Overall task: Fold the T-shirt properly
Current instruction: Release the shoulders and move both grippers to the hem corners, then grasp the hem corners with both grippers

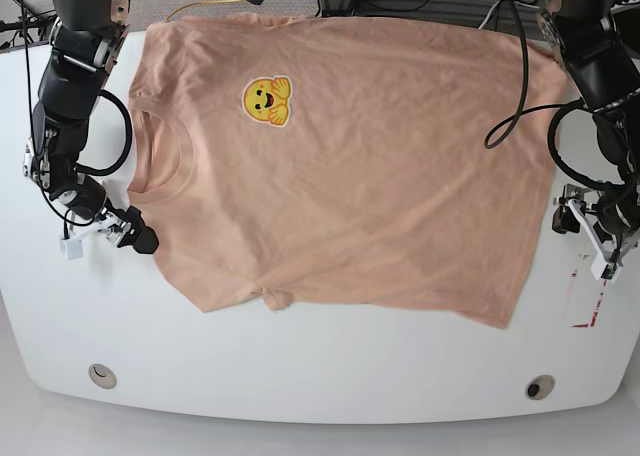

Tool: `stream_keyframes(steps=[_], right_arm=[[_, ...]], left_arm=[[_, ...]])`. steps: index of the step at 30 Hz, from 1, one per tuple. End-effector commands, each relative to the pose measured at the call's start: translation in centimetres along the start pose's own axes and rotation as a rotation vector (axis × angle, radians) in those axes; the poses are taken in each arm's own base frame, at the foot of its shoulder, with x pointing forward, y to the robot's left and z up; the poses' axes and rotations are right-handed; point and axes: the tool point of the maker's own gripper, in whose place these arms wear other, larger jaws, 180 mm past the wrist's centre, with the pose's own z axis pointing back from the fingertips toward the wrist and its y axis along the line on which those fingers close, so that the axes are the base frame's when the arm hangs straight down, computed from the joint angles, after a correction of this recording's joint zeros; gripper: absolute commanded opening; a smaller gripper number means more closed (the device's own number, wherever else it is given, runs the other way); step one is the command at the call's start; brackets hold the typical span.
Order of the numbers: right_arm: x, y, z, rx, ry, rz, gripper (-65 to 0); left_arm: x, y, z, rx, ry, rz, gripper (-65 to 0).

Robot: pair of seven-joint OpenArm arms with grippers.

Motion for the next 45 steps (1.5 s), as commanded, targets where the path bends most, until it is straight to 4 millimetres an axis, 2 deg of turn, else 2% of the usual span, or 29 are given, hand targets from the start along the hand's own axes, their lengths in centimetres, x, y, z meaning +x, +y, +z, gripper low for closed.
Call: stream_keyframes(steps=[1, 6, 16, 19, 26, 31, 37, 45], right_arm=[[2.1, 1.0, 0.1, 0.023, -0.038, 0.04, -7.5], [1.8, 2.0, -0.9, 0.046, -0.05, 0.034, -7.5], [2.3, 1.5, -0.9, 0.008, -0.056, 0.038, -7.5], [3.2, 1.8, -1.2, -0.008, -0.056, 0.066, -7.5], [4.9, 0.7, -1.1, -0.1, -0.078, 0.161, -7.5], [4.5, 0.4, -1.2, -0.121, -0.057, 0.187, -7.5], [3.5, 1.2, -2.3, -0.097, -0.067, 0.175, -7.5], [0.9, -0.1, -3.5, -0.099, -0.044, 0.086, -7.5]], left_arm=[[1.9, 0.3, 0.6, 0.01, -0.05, -0.03, -21.7], [2.0, 0.0, 0.4, 0.005, -0.048, -0.034, -21.7], [2.0, -0.1, 0.4, 0.002, -0.049, -0.033, -21.7], [2.4, -0.3, 0.3, -0.001, -0.07, -0.037, -21.7], [3.1, -1.6, -0.3, -0.026, -0.083, -0.084, -21.7], [3.1, -1.7, -0.4, -0.028, -0.084, -0.086, -21.7], [3.2, -1.8, -0.4, -0.03, -0.085, -0.084, -21.7], [3.2, -2.3, -0.6, -0.04, -0.088, -0.081, -21.7]])
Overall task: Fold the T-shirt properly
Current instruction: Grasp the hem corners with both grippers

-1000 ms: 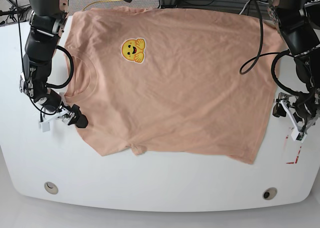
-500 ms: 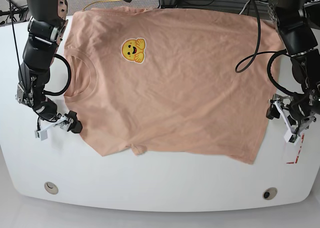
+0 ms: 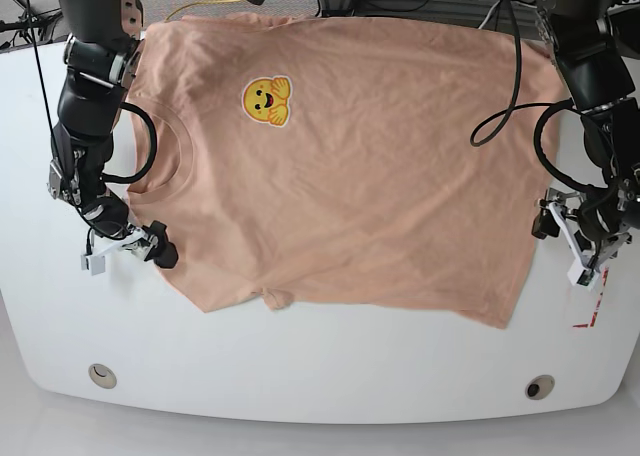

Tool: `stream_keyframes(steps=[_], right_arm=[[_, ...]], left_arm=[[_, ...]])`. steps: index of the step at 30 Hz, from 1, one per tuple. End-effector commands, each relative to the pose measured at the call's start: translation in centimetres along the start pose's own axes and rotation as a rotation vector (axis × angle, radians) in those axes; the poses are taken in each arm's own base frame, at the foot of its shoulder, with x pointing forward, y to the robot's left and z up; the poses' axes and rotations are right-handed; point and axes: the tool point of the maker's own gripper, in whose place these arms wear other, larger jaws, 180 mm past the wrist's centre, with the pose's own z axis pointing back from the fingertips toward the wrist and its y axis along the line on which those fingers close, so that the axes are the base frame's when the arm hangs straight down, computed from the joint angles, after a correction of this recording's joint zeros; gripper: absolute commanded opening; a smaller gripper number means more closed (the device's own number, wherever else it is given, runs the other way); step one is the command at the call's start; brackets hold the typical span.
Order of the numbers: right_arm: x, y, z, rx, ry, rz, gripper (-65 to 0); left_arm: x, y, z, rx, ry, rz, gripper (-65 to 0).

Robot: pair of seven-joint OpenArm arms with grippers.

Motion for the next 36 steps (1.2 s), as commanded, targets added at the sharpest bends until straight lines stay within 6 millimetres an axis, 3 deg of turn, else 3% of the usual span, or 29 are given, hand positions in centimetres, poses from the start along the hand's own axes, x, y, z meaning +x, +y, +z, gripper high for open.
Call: stream_keyframes(steps=[1, 7, 15, 19, 21, 28, 30, 34, 36], right_arm=[[0.5, -0.1, 0.0, -0.013, 0.01, 0.011, -7.5], [-0.9, 1.5, -1.2, 0.023, 0.045, -0.005, -7.5], [-1.3, 2.4, -1.7, 0.041, 0.05, -0.011, -9.4], [-1.1, 2.4, -1.7, 0.04, 0.046, -0.007, -26.0], [-0.7, 2.6, -1.8, 0.043, 0.04, -0.004, -37.4], [-0.5, 2.5, -1.7, 0.041, 0.039, -0.001, -60.7], [-0.2, 2.1, -1.4, 0.031, 0.038, 0.004, -64.8], [-0.2, 1.9, -1.3, 0.028, 0.039, 0.005, -65.0], [-0.2, 1.9, -1.3, 0.028, 0.039, 0.005, -65.0]], left_arm=[[1.8, 0.9, 0.9, 0.02, -0.053, -0.012, -21.7], [1.6, 0.8, 0.6, 0.016, -0.047, -0.003, -21.2], [2.3, 2.1, -2.0, -0.048, -0.089, 0.127, -21.1], [3.3, 2.4, -3.4, -0.083, -0.151, 0.199, -21.1], [3.8, 2.7, -4.0, -0.098, -0.183, 0.241, -21.1], [5.9, 5.1, -5.7, -0.038, -0.316, 0.467, -21.0], [6.0, 5.9, -6.1, -0.011, -0.343, 0.528, -21.0], [6.2, 5.5, -7.5, -0.024, -0.351, 0.571, -20.6], [5.6, 5.1, -8.1, -0.025, -0.328, 0.567, -17.2]])
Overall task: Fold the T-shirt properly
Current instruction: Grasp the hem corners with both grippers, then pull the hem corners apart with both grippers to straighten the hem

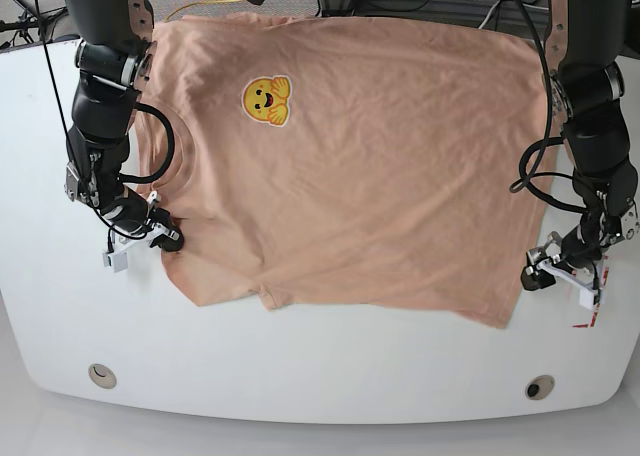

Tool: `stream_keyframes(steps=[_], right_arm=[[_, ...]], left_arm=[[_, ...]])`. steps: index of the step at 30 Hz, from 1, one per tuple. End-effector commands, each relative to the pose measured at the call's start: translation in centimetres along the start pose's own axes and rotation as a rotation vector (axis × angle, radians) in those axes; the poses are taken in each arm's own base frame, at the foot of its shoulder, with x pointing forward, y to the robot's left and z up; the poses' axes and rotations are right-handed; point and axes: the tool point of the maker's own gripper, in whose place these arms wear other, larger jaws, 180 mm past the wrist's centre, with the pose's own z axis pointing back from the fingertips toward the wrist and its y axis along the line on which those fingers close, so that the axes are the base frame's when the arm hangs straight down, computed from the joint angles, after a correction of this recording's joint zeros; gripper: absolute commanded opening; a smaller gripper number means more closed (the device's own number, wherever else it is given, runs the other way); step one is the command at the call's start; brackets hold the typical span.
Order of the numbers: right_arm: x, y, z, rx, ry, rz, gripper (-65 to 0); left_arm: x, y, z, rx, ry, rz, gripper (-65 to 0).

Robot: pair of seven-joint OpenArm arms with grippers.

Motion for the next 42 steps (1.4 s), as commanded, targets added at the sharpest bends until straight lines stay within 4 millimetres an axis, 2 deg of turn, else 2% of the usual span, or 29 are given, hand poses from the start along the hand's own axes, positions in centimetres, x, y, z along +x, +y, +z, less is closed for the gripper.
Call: stream_keyframes(steps=[1, 4, 11, 15, 17, 20, 22, 25, 28, 31, 35, 37, 39, 42], right_arm=[[2.3, 0.1, 0.5, 0.003, -0.046, 0.018, -65.0], [2.2, 0.1, 0.5, 0.002, -0.046, 0.018, -65.0], [2.1, 0.1, 0.6, 0.002, -0.045, 0.015, -65.0], [2.1, 0.1, 0.6, 0.002, -0.045, 0.015, -65.0], [2.1, 0.1, 0.6, 0.002, -0.045, 0.015, -65.0], [2.1, 0.0, 0.6, 0.001, -0.044, 0.015, -65.0], [2.1, 0.0, 0.6, 0.0, -0.044, 0.015, -65.0], [2.3, -0.4, 0.9, -0.008, -0.047, 0.019, -65.0], [2.4, -0.5, 1.0, -0.008, -0.049, 0.017, -65.0], [2.4, -0.5, 1.0, -0.01, -0.047, 0.019, -65.0], [3.0, -0.2, 1.1, -0.006, -0.06, 0.033, -65.0], [4.1, 0.5, 1.5, 0.001, -0.077, 0.069, -65.0], [4.2, 0.9, 1.8, 0.002, -0.064, 0.097, -65.0], [5.3, 2.0, 2.7, 0.008, -0.069, 0.163, -65.0]], left_arm=[[2.5, -0.1, 0.2, -0.003, -0.055, -0.009, -15.1], [1.8, -0.1, -0.1, 0.002, -0.032, -0.01, -11.8], [0.6, -2.9, -1.2, -0.066, -0.009, -0.03, -11.9], [0.4, -3.3, -1.4, -0.073, -0.004, -0.029, -11.9], [0.1, -4.4, -1.9, -0.094, -0.002, -0.023, -11.9], [-0.1, -4.6, -2.0, -0.097, 0.003, -0.023, -12.5], [-0.1, -4.7, -2.0, -0.097, 0.003, -0.025, -16.8], [-0.2, -4.7, -2.0, -0.099, 0.001, -0.024, -32.1], [-0.4, -4.7, -2.1, -0.094, 0.005, -0.02, -52.2], [-0.6, -4.6, -2.1, -0.092, 0.008, -0.02, -64.0], [-0.4, -4.5, -1.9, -0.092, 0.009, -0.029, -65.0], [-0.4, -4.4, -1.9, -0.092, 0.009, -0.03, -65.0], [-0.4, -4.4, -1.9, -0.093, 0.01, -0.032, -65.0], [-0.5, -4.5, -1.3, -0.126, 0.039, -0.067, -65.0]])
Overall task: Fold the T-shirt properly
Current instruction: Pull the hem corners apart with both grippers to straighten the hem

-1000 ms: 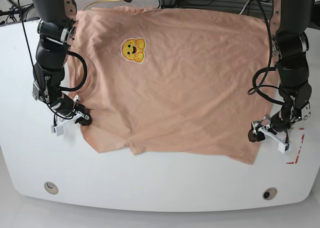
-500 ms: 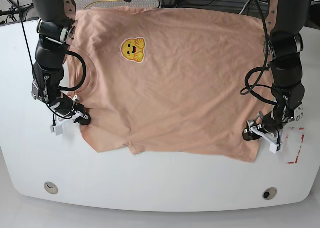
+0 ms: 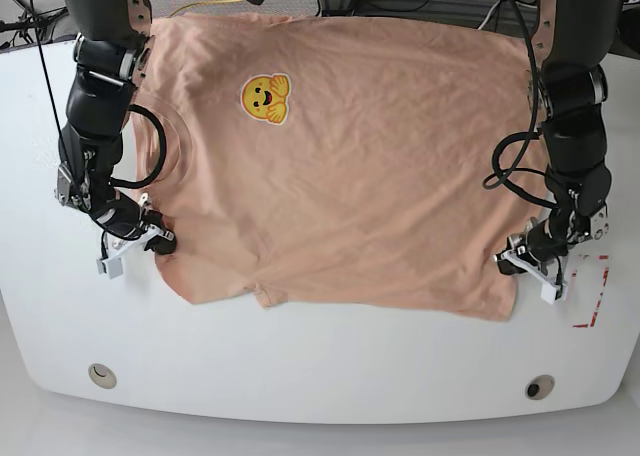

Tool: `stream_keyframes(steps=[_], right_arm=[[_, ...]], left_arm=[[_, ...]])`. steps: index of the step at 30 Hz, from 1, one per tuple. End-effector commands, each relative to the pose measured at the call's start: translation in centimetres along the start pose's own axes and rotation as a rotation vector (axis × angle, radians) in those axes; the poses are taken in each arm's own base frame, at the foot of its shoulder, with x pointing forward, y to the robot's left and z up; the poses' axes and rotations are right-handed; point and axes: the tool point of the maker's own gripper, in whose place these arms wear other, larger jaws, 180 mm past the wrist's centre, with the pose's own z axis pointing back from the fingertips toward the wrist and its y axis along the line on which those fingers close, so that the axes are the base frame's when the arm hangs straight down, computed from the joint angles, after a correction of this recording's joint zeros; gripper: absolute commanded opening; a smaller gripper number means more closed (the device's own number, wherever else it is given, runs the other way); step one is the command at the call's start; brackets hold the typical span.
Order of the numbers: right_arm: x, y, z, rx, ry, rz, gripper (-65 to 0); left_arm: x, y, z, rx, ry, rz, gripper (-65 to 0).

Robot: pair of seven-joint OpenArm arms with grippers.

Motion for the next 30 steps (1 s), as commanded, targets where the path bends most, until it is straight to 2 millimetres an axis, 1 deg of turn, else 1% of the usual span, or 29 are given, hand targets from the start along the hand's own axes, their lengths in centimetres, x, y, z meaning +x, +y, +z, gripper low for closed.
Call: stream_keyframes(steps=[1, 3, 4, 6, 7, 9, 11, 15, 17, 23, 27, 30], right_arm=[[3.7, 0.8, 1.4, 0.01, -0.074, 0.061, -65.0], [3.8, 1.2, 1.9, 0.008, -0.073, 0.094, -65.0], [4.1, 1.4, 2.1, 0.008, -0.075, 0.11, -65.0], [3.9, 1.6, 2.4, 0.006, -0.06, 0.13, -65.0], [3.8, 1.7, 2.6, 0.005, -0.052, 0.139, -65.0], [4.1, 2.3, 3.1, 0.004, -0.051, 0.178, -65.0], [4.4, 2.8, 3.6, 0.001, -0.054, 0.206, -65.0], [5.3, 3.9, 4.6, -0.002, -0.064, 0.271, -65.0], [5.7, 4.4, 5.0, -0.006, -0.061, 0.295, -65.0], [8.1, 6.2, 6.1, -0.006, -0.096, 0.371, -65.0], [10.1, 5.5, 7.5, -0.045, -0.093, 0.414, -65.0], [12.4, 5.9, 8.4, -0.056, -0.13, 0.439, -65.0]], left_arm=[[3.6, -0.2, 1.5, -0.035, -0.052, -0.061, -65.0], [4.4, -0.6, 2.2, -0.045, -0.048, -0.115, -65.0], [3.7, -0.5, 2.4, -0.039, -0.027, -0.13, -65.0], [3.2, -0.5, 3.1, -0.029, -0.02, -0.166, -65.0], [3.5, -0.6, 3.5, -0.023, -0.032, -0.182, -65.0], [4.2, -0.4, 5.1, 0.001, -0.059, -0.222, -65.0], [4.4, -0.5, 6.0, 0.016, -0.069, -0.254, -65.0], [5.8, -2.3, 7.5, 0.025, -0.093, -0.333, -65.0], [6.3, -2.7, 8.2, 0.036, -0.1, -0.365, -65.0], [8.7, -3.6, 10.6, 0.07, -0.163, -0.427, -65.0], [10.1, -4.6, 12.2, 0.095, -0.186, -0.483, -65.0], [12.0, -5.7, 13.6, 0.112, -0.228, -0.525, -65.0]])
